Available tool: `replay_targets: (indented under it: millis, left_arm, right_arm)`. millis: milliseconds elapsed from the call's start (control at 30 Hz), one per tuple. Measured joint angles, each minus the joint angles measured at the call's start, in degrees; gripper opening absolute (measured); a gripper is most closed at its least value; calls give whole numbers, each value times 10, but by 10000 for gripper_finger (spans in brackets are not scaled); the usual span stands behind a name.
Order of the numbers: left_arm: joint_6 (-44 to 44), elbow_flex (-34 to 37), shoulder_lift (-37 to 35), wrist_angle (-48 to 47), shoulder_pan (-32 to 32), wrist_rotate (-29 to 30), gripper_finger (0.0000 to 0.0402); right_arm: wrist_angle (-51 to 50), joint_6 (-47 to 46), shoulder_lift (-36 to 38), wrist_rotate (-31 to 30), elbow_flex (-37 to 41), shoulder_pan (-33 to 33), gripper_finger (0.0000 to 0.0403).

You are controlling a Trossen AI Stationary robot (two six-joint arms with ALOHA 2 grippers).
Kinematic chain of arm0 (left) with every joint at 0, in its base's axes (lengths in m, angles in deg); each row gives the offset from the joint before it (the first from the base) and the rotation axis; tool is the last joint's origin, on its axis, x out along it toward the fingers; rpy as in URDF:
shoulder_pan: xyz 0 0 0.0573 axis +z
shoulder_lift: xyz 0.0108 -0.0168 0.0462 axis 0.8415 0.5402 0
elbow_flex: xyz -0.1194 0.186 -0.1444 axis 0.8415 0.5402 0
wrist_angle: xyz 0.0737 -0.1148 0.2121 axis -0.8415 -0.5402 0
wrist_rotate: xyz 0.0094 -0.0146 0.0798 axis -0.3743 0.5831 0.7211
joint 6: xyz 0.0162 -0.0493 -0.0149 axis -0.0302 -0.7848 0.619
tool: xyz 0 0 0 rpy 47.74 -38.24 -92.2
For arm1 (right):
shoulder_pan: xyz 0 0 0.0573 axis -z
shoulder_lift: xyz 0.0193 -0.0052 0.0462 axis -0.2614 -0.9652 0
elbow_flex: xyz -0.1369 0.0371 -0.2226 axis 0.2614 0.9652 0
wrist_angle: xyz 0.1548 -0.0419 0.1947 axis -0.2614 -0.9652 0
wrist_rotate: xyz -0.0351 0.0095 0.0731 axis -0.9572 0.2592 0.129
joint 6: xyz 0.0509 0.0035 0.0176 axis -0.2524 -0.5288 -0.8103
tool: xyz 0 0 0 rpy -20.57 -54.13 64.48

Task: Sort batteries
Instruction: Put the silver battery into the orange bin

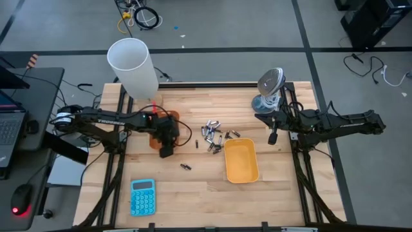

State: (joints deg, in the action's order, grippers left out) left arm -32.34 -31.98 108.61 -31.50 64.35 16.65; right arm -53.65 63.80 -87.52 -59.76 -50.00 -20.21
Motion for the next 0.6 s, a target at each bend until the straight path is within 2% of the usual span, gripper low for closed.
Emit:
replay_targets:
  millis: [133, 600]
  left_arm:
    - [2, 0, 0, 18, 0, 7, 90]
    - [20, -45, 0, -8, 0, 74, 90]
  right_arm:
    - [10, -8, 0, 0, 0, 0, 3]
    - [21, -20, -18, 2, 0, 0, 3]
